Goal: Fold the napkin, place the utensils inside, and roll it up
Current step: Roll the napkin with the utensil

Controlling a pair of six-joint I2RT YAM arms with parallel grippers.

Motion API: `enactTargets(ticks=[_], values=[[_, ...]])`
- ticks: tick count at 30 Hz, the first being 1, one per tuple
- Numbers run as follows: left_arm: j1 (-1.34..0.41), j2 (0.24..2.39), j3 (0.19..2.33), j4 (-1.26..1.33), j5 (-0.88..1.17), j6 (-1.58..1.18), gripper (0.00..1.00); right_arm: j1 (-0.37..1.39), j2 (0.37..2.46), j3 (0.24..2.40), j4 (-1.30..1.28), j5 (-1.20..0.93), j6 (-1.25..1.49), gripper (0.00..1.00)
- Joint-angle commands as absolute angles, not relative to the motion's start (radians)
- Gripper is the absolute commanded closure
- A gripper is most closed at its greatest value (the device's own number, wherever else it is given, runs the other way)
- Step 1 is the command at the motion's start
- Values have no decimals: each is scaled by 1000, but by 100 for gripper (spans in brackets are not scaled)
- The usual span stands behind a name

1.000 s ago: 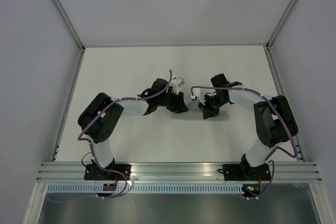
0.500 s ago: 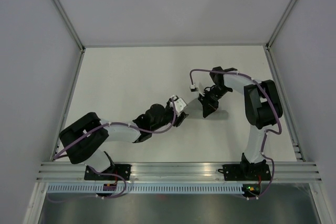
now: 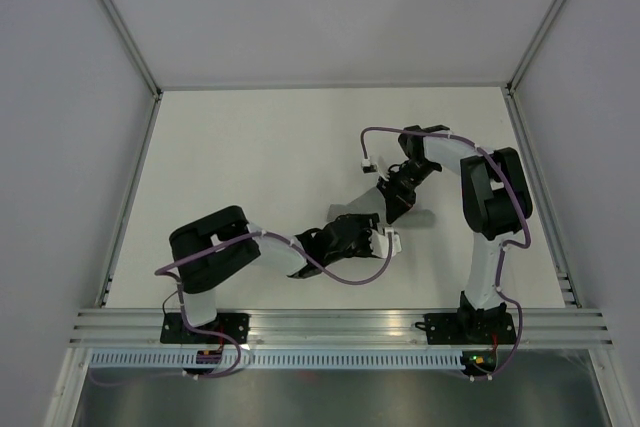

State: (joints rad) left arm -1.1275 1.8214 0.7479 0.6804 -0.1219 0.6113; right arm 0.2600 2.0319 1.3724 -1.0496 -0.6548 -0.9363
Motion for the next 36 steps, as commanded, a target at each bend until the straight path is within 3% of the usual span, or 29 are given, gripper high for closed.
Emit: enactTargets(ticks=[1,9,12,13,15,16,17,20,23,24,29,36], values=[[-1132,1891,807,661,-135,759,35,267,2129,1330,-980,-528,-974,99],[-1111,1980,891,603,-164,726,36,265,2123,1322,-980,-535,-976,100],[-1109,1983,920,534,-141,712,42,265,2123,1322,-980,-537,-974,99],[-1106,1982,936,496,-126,701,45,264,2122,1324,-982,-537,-974,100],[-1095,1986,983,381,-94,657,61,265,2118,1322,-980,-538,-966,99],[-1086,1990,1002,339,-75,622,75,265,2109,1322,-977,-540,-965,99],[-1085,1994,1037,248,-60,602,79,264,2103,1319,-974,-543,-962,98],[-1083,1999,1054,169,-5,542,95,265,2079,1315,-962,-548,-942,88],[-1077,1999,1045,137,83,488,98,259,2030,1302,-942,-564,-911,60],[-1074,1999,1046,127,101,476,98,250,2010,1296,-931,-575,-902,56],[-1042,2002,1048,74,241,400,98,201,1838,1258,-822,-609,-781,41],[-1002,2017,1092,-55,417,342,98,69,1559,1166,-583,-606,-585,33]])
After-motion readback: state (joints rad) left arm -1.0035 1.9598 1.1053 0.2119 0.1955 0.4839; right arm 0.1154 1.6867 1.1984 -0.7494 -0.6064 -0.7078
